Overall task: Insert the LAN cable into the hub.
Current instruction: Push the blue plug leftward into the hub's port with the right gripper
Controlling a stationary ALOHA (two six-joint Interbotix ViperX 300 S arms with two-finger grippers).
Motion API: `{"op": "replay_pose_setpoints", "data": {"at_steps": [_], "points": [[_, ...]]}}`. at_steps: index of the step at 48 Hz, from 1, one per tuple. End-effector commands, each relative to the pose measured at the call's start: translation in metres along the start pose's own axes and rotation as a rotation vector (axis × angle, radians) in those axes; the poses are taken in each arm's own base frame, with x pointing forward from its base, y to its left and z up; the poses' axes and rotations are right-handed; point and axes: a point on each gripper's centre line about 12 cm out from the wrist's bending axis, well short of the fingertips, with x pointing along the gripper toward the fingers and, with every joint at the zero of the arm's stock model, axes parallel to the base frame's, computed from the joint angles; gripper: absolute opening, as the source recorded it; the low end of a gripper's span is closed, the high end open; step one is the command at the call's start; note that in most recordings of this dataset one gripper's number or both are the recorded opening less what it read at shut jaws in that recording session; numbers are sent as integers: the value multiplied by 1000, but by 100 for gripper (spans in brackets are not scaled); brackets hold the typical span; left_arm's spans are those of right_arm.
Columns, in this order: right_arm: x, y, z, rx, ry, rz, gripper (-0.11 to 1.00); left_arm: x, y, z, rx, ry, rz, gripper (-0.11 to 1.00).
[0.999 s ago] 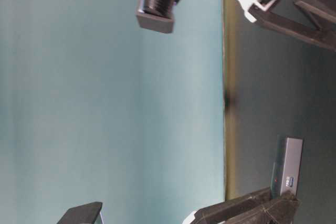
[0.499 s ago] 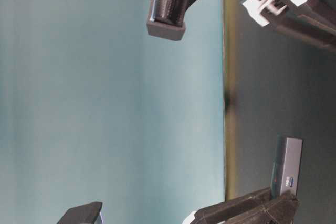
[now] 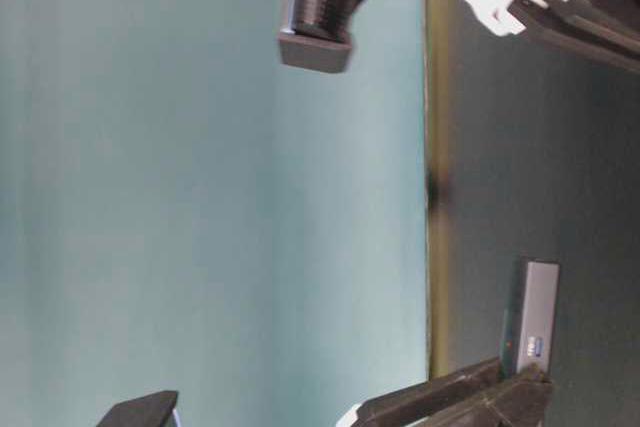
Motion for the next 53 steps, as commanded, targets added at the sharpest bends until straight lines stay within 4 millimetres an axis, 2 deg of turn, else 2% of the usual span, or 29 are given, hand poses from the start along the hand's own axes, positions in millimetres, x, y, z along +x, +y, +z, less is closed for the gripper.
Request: {"op": "replay_pose_setpoints", "data": {"at_steps": [1, 9, 22, 53], "points": [[-16, 3, 25, 10, -44, 7, 8, -2, -4, 16, 13, -35, -10, 28], [-29, 3, 46, 15, -22, -2, 8, 2, -6, 23, 53, 17, -7, 28], [-22, 4, 60, 8, 0, -8, 4, 8, -6, 29, 77, 20, -5, 28], [-17, 5, 66, -2, -5, -7, 4, 12, -5, 30, 77, 25, 0, 28]]}}
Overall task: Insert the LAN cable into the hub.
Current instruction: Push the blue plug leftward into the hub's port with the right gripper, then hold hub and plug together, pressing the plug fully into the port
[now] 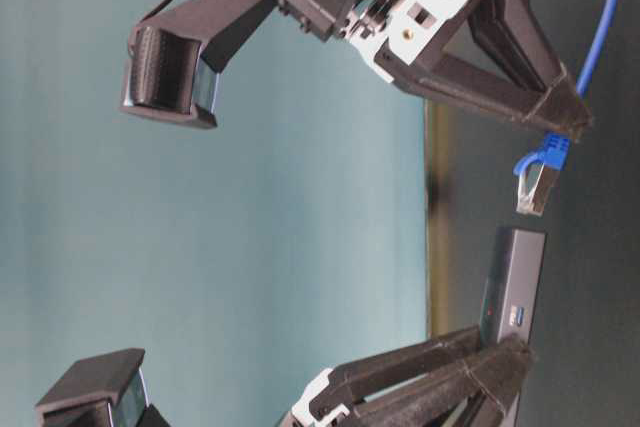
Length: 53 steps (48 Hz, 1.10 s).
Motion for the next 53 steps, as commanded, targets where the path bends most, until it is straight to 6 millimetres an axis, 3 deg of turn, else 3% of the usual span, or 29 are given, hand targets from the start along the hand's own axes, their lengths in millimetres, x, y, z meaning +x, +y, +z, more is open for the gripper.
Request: {"op": "replay_pose_setpoints", "data": {"at_steps": [1, 33, 53], "points": [[-1, 2, 11, -11, -30, 5, 4, 0, 0, 10, 4, -28, 0, 28], [5, 4, 13, -26, 38, -3, 4, 6, 4, 14, 3, -29, 10, 28], [6, 4, 14, -22, 37, -4, 4, 14, 3, 12, 40, 60, 9, 28]]}}
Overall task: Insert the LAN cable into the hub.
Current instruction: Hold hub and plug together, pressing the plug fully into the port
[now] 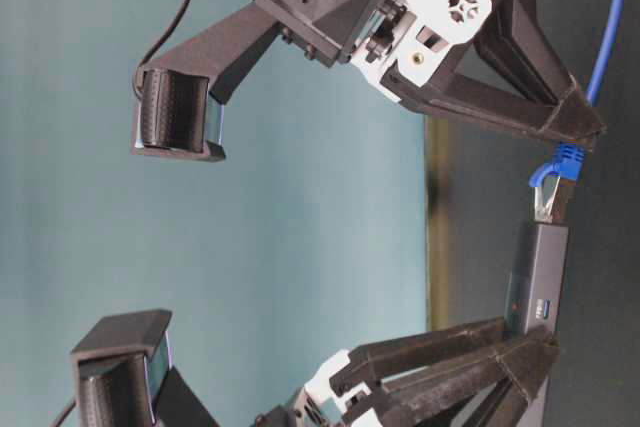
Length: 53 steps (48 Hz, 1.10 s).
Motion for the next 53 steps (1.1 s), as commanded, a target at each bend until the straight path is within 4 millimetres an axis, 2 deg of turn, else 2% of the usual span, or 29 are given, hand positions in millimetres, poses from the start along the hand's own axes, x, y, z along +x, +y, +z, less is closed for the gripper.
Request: {"op": "replay_pose_setpoints", "data": {"at_steps": [1, 14, 28, 53], "points": [[-3, 2, 10, -5, -29, 5, 4, 0, 0, 13, 13, -32, -1, 28], [-1, 1, 6, 0, 29, -4, 4, 6, 2, 19, 20, -11, 4, 28], [2, 2, 12, 3, 47, -8, 4, 12, 1, 22, 28, 43, 5, 28], [3, 1, 29, 28, -84, 9, 4, 15, 3, 36, 37, -27, 7, 28]]}}
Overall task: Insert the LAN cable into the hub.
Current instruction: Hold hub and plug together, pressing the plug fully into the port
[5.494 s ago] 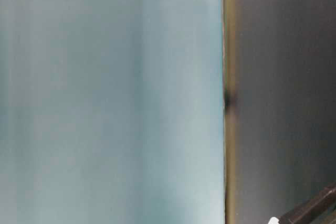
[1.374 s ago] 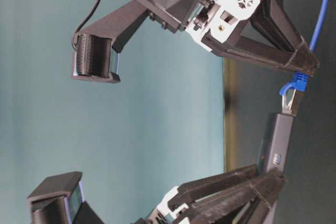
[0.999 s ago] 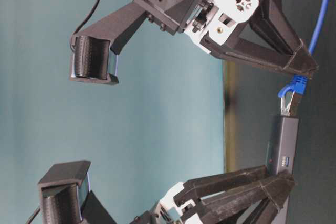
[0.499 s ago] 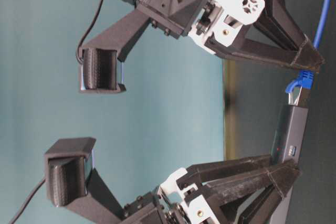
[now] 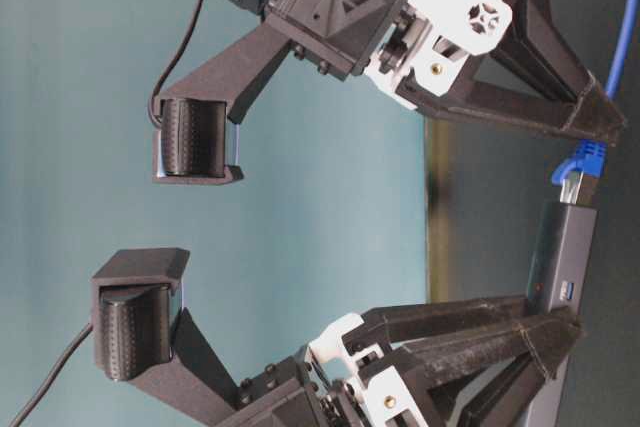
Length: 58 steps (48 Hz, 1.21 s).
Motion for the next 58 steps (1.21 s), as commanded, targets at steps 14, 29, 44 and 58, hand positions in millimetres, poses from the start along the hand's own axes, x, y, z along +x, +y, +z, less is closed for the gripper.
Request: {"op": "replay_pose_setpoints", "data": {"at_steps": [14, 29, 44, 58], "points": [[-6, 0, 23, 21, -116, 13, 4, -3, 4, 24, 1, -115, 10, 28], [-11, -1, 3, 36, -86, 14, 4, -8, 1, 7, 6, -81, 3, 28], [-14, 1, -9, 42, -70, 18, 31, -9, 2, 4, 5, -67, 6, 28], [-20, 4, -24, 45, -43, 24, 85, -9, 2, -7, -10, 5, 5, 28]]}}
